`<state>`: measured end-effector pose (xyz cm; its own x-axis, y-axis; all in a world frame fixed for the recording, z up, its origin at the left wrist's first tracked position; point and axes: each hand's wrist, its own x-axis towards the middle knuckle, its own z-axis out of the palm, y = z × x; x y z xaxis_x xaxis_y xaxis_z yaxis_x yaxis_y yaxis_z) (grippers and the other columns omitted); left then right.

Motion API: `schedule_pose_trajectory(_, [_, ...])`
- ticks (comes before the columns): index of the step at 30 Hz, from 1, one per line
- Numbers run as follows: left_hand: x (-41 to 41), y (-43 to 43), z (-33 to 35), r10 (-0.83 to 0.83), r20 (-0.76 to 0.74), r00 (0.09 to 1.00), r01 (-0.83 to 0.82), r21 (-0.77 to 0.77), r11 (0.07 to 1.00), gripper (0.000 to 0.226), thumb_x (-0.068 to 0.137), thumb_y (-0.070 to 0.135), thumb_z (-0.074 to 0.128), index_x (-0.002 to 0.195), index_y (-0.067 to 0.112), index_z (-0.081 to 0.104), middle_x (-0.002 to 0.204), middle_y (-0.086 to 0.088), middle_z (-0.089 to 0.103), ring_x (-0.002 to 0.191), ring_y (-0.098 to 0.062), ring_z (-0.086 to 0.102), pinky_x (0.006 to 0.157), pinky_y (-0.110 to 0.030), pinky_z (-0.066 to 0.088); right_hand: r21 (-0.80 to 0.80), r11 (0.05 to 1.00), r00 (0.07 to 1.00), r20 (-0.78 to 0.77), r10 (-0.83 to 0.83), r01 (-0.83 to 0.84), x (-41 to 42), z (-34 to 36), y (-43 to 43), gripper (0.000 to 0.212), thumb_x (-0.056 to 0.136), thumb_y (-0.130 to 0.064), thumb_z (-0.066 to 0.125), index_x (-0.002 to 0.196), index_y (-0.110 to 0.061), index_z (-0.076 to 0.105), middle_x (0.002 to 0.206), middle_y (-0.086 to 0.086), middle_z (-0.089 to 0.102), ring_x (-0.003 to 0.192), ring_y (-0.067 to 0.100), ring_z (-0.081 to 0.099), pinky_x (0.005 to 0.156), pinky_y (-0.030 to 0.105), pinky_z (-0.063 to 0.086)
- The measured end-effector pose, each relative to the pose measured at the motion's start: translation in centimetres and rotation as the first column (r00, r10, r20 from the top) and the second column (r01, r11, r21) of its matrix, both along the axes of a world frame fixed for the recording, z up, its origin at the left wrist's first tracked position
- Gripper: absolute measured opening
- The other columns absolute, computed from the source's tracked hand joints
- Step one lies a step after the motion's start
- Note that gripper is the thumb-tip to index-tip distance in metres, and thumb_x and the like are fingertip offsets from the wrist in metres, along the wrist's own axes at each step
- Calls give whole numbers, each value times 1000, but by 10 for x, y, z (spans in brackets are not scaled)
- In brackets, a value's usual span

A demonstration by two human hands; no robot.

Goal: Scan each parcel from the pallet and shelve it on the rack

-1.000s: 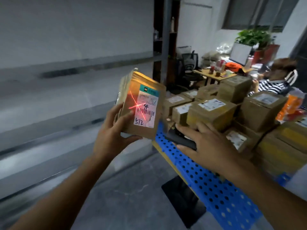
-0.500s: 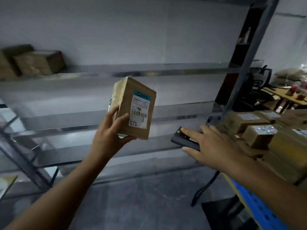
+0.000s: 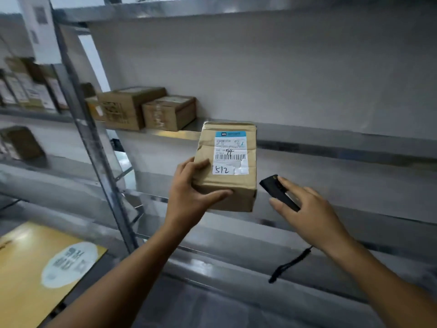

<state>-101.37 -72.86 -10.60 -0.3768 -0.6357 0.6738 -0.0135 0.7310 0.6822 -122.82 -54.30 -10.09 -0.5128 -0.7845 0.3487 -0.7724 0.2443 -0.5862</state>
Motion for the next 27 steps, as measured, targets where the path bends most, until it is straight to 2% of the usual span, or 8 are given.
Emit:
schedule_pose_trajectory(3, [-6,-54,11,45,26,999,-45,-12,999,83,56,66,87,129,38,59,130,16,52,122,-1,54,100,-13,46,9,999,999,-17,43,-43,-12,8,-62,68,83,-73,53,146,-50,40,116,-9,51,97,9,50,79,29,42])
schedule_pose_trajectory(7, [-20,-130,21,84,47,995,-85,32,996,83,55,68,87,128,39,60,129,10,60,118,-5,59,100,-32,55,49,997,996,-70,58,-54,-29,16,-143,70,83,-75,49,148,-51,36,116,-3,54,99,15,53,77,33,47])
schedule_pose_trajectory(12, [-47,-220,29,123,55,991,-124,32,992,89,61,70,84,135,33,55,131,13,61,116,-4,59,94,-25,57,17,999,992,-125,29,-27,-48,28,-237,65,85,-75,47,145,-52,38,117,2,57,105,22,56,78,34,48])
schedule_pose_trajectory(14, [-60,-249,31,167,37,985,-167,8,986,93,66,69,83,142,32,45,137,13,55,120,-2,53,98,-18,53,-6,999,995,-87,39,-39,-55,33,-269,66,82,-78,45,143,-56,36,112,2,59,100,21,58,77,35,51])
schedule_pose_trajectory(17, [-84,-276,27,314,-21,949,-313,-153,937,92,84,62,74,155,25,31,165,-3,24,153,-22,24,122,-48,34,-8,1000,997,-70,29,-30,-66,37,-307,65,81,-80,44,142,-60,37,107,2,59,98,20,58,81,36,53])
schedule_pose_trajectory(19, [-98,-289,19,383,-15,923,-363,-356,861,91,89,64,65,159,15,31,170,-15,10,158,-36,3,126,-59,14,0,1000,996,-93,3,-3,-72,36,-329,59,87,-73,48,143,-59,36,105,1,57,98,20,57,79,34,52])
schedule_pose_trajectory(21, [-111,-300,10,372,39,927,-310,-478,822,95,90,69,59,160,12,31,170,-19,10,158,-40,-2,124,-64,11,11,999,994,-102,-32,34,-78,36,-346,61,89,-71,50,146,-57,34,108,2,54,101,20,56,80,35,51])
schedule_pose_trajectory(27, [-133,-326,7,406,165,899,-283,-488,826,106,88,79,52,163,12,21,171,-19,4,157,-40,-6,126,-59,5,110,985,983,-137,-118,134,-91,45,-371,68,87,-75,49,149,-54,30,126,7,52,116,27,53,91,43,51])
